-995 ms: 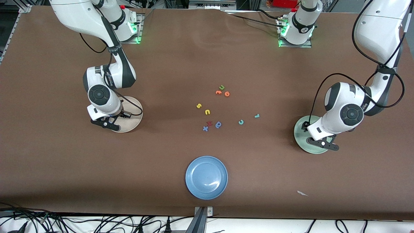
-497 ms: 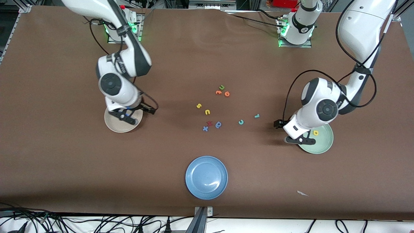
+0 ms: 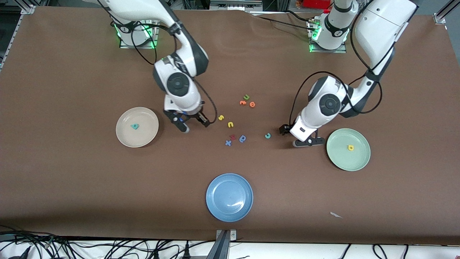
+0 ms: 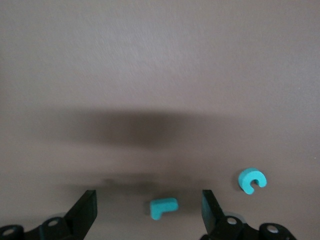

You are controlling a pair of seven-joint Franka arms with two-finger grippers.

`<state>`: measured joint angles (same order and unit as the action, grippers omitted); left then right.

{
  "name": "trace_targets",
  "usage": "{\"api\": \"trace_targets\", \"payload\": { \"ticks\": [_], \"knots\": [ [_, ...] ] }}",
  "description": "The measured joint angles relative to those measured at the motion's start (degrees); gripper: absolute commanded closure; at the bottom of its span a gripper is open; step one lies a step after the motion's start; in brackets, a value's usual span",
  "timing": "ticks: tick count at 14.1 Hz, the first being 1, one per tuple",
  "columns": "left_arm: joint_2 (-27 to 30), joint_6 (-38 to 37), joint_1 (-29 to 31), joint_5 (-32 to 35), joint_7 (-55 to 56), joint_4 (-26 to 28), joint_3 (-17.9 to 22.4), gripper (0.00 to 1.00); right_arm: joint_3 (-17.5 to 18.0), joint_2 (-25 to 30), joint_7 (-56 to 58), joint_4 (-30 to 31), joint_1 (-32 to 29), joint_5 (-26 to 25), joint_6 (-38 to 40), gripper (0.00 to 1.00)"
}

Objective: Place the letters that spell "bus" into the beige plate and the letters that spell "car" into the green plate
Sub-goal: 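Grasp the yellow s with the right gripper while the left gripper reaches letters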

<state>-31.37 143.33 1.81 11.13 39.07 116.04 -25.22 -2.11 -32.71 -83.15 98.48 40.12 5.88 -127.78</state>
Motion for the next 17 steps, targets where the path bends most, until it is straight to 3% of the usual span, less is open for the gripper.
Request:
{"api": "trace_targets", "payload": {
  "ticks": [4,9,11,14,15,17],
  "knots": [
    [-0.1,0.0,-2.2,4.1,8.8,0.7,-0.1,0.14,0.0,-5.7,-6.5,-3.3,3.1,0.1,-3.2,0.31],
    [-1.7,0.0,-2.3,4.2,9.2,1.0,0.1,0.26,0.1,-7.0,-9.0,-3.4,4.5,0.2,-5.5,0.35],
    [-1.7,0.0,-2.4,4.2,9.2,1.0,0.1,0.35,0.1,-8.4,-9.8,-3.4,5.6,0.2,-6.9,0.48],
    [-1.7,0.0,-2.5,4.2,9.2,1.0,0.1,0.41,0.1,-9.1,-10.2,-3.4,6.2,0.2,-7.5,0.77],
    [-1.8,0.0,-2.5,4.2,9.2,1.0,0.1,0.48,0.1,-9.1,-10.2,-3.4,6.3,0.2,-7.5,0.82],
    [-1.9,0.0,-2.5,4.2,9.2,1.0,0.2,0.49,0.0,-9.1,-10.2,-3.4,6.3,0.2,-7.6,0.85]
  ]
}}
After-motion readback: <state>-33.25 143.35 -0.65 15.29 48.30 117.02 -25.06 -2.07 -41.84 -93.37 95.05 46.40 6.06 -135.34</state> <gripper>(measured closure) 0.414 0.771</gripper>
